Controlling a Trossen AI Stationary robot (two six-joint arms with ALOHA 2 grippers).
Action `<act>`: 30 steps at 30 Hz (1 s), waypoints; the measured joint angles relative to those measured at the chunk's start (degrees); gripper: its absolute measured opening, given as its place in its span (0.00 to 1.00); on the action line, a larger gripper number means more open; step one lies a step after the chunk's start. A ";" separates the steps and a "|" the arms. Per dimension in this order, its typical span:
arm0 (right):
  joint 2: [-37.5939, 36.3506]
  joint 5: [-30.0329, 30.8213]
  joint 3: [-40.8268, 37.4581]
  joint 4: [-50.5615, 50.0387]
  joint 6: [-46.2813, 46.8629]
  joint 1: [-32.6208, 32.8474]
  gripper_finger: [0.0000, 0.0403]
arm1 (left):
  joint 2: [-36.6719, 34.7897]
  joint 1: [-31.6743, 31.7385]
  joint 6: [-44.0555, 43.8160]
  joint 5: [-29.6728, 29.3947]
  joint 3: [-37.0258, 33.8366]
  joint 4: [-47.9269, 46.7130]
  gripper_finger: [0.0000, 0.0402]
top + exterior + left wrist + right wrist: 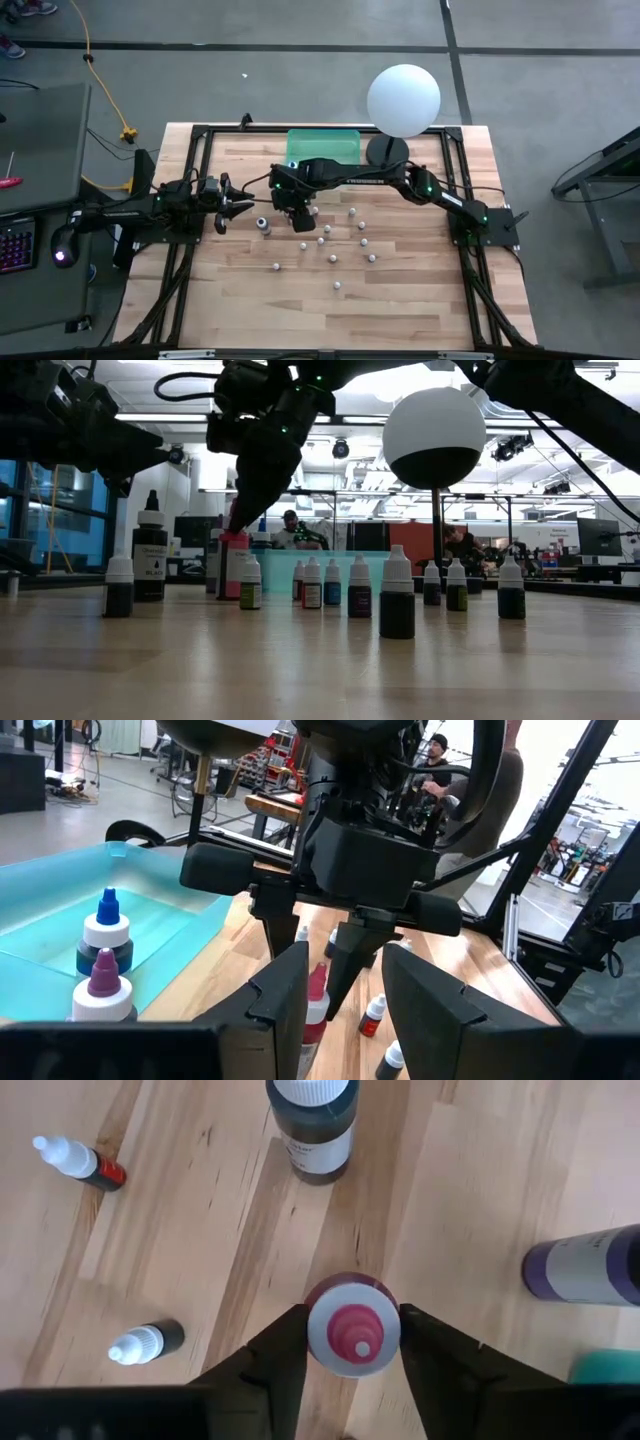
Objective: Pick & Place food coloring
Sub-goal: Put the large red food coloring bottle into the green bin
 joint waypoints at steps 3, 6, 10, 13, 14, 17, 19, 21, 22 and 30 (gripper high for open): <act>-0.02 -0.01 0.02 -0.01 0.18 0.00 0.31 | 0.01 -0.01 -0.01 0.00 -0.01 0.00 0.32; -0.03 0.02 0.04 0.01 1.48 0.00 0.28 | 0.01 -0.01 0.00 0.00 -0.01 0.00 0.32; -0.04 0.02 0.05 0.00 2.63 0.00 0.28 | 0.01 -0.01 0.01 0.00 -0.01 0.01 0.32; -0.33 0.04 0.07 -0.44 3.21 0.00 0.29 | -0.01 0.01 -0.01 0.00 0.01 0.00 0.32; -0.45 0.06 0.07 -0.77 3.48 0.00 0.29 | 0.00 0.00 0.00 0.00 0.00 0.00 0.32; -1.51 0.84 0.04 -0.72 3.62 0.00 0.28 | -0.01 0.01 0.00 -0.01 0.00 0.00 0.32; -2.65 1.20 0.04 -0.80 4.30 0.00 0.28 | -0.01 -0.01 -0.01 0.00 -0.01 0.00 0.32; -3.89 1.25 0.04 -1.03 5.46 -0.11 0.28 | -0.01 0.01 -0.01 0.00 -0.01 0.00 0.32; -4.43 1.27 0.05 -1.27 6.00 -0.16 0.28 | 0.01 -0.01 -0.01 0.00 -0.01 0.00 0.32; -9.74 3.95 0.05 -1.87 10.75 -0.88 0.28 | 0.01 -0.01 0.00 0.00 0.00 0.00 0.32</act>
